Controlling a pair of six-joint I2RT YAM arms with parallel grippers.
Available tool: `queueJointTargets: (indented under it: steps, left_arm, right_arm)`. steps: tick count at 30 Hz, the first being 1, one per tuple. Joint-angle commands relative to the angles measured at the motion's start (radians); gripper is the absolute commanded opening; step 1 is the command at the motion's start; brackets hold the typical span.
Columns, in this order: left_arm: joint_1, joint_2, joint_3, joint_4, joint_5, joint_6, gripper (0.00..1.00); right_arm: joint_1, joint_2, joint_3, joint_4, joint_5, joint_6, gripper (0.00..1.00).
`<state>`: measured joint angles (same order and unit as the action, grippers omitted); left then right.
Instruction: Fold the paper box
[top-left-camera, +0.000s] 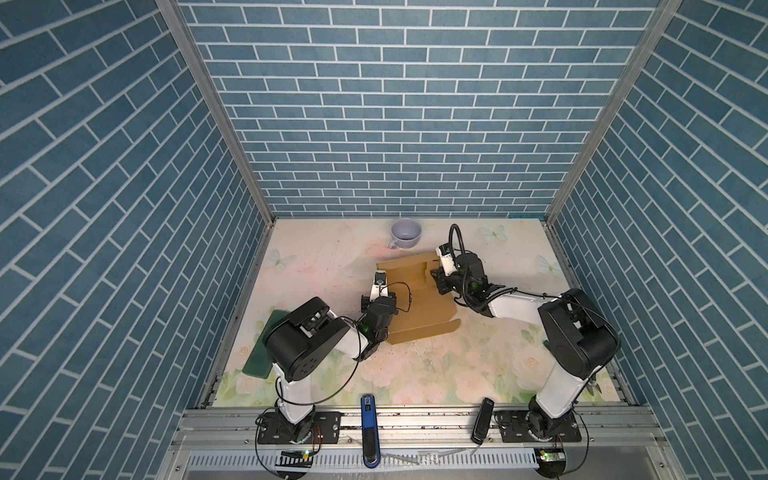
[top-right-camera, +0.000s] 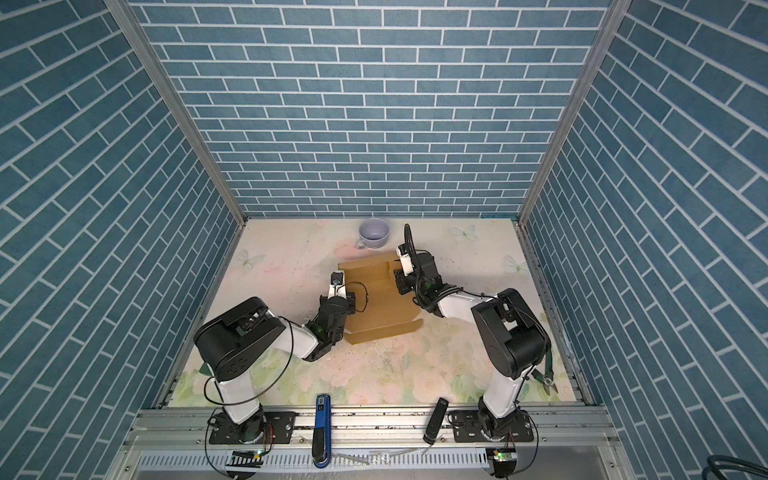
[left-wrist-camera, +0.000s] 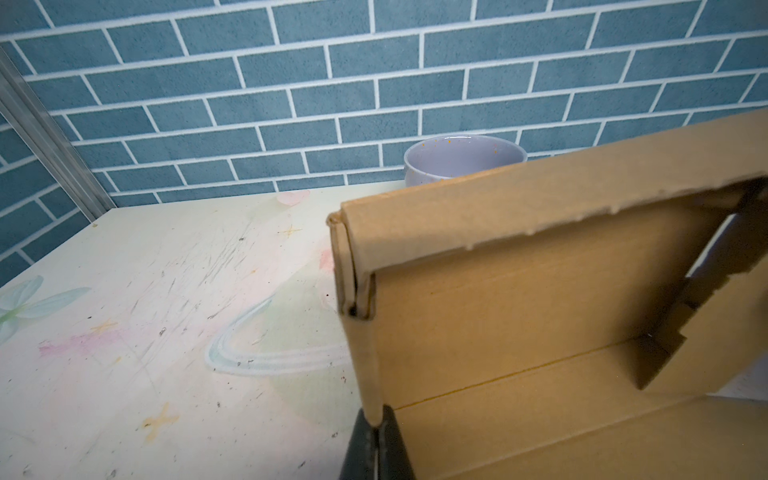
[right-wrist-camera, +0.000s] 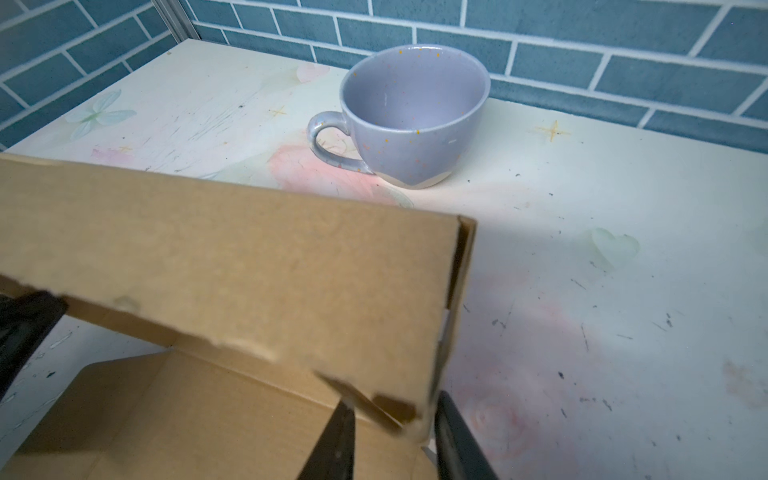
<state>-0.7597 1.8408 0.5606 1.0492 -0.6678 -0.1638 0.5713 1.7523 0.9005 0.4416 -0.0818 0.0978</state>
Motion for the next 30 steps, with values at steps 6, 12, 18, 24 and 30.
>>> queueJointTargets:
  steps: [6, 12, 18, 24, 30]
  left_arm:
    - [-0.004, 0.043, -0.015, -0.100, 0.083, 0.016, 0.00]
    - [-0.004, 0.041, -0.016, -0.097, 0.088, 0.018, 0.00]
    - [-0.004, 0.043, -0.014, -0.097, 0.092, 0.021, 0.00]
    - [-0.005, 0.041, -0.015, -0.097, 0.090, 0.024, 0.00]
    - [-0.004, 0.040, -0.018, -0.095, 0.087, 0.024, 0.00]
  right_arm:
    - [0.010, -0.042, -0.022, 0.085, -0.012, -0.086, 0.40]
    - [0.011, -0.026, 0.002, 0.073, -0.038, -0.097, 0.41]
    - [0.010, -0.010, 0.013, 0.079, -0.055, -0.102, 0.42]
    - [0.000, -0.001, -0.009, 0.142, -0.078, -0.109, 0.47]
    - [-0.018, 0.016, -0.012, 0.183, -0.112, -0.109, 0.48]
